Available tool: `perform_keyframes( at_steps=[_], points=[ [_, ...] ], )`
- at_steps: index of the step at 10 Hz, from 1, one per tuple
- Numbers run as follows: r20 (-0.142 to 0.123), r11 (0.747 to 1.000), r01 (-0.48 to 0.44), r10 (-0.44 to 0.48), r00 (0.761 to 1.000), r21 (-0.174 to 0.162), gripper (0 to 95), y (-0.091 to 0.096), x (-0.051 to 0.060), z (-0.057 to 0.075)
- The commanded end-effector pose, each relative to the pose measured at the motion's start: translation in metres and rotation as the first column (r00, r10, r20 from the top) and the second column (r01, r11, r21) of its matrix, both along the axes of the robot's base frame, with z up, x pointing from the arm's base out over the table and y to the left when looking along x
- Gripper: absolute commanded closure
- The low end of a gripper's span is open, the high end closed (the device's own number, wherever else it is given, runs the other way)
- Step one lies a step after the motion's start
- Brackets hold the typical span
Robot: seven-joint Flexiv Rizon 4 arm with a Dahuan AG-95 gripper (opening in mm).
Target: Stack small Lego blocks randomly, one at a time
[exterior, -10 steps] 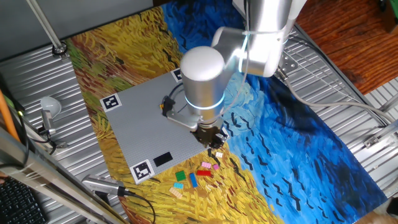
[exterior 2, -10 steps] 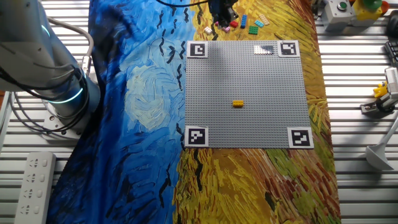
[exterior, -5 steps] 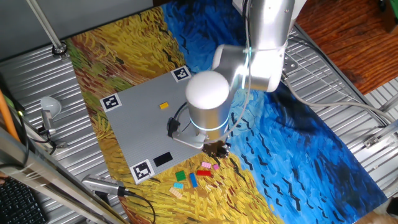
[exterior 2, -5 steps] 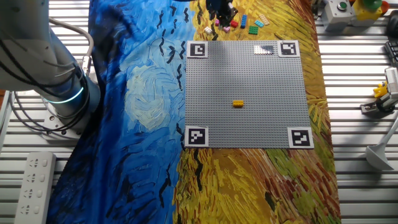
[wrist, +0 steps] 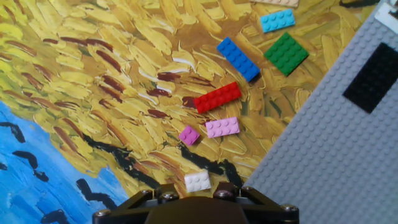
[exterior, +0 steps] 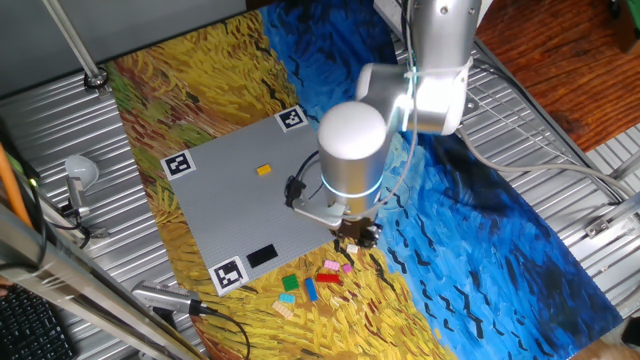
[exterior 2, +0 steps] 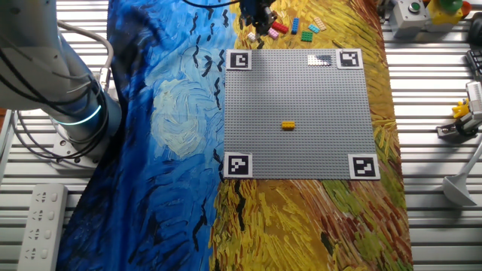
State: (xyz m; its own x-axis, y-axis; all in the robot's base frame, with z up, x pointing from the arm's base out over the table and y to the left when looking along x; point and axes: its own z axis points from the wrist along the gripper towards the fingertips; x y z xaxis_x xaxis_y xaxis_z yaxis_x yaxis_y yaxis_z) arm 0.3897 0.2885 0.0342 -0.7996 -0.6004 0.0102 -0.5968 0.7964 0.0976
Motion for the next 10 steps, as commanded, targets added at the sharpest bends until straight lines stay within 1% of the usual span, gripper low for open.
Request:
perform_keyframes(
  at_steps=[1, 3, 4, 8, 10],
  points=[
    [0.021, 1.000, 0.003, -0.004, 1.000, 0.006, 57.0, -0.0014, -0.0001, 0.0011],
    [0.030, 1.000, 0.024, -0.024, 0.999, -0.011, 57.0, -0.0014, -0.0001, 0.0011],
    [0.035, 1.000, 0.021, -0.021, 0.999, -0.010, 57.0, -0.0014, -0.0001, 0.0011],
    [0.027, 1.000, 0.006, -0.006, 1.000, -0.006, 57.0, -0.0014, 0.0000, 0.0007],
    [0.027, 1.000, 0.009, -0.008, 1.000, -0.007, 57.0, -0.0015, -0.0001, -0.0002]
  ],
)
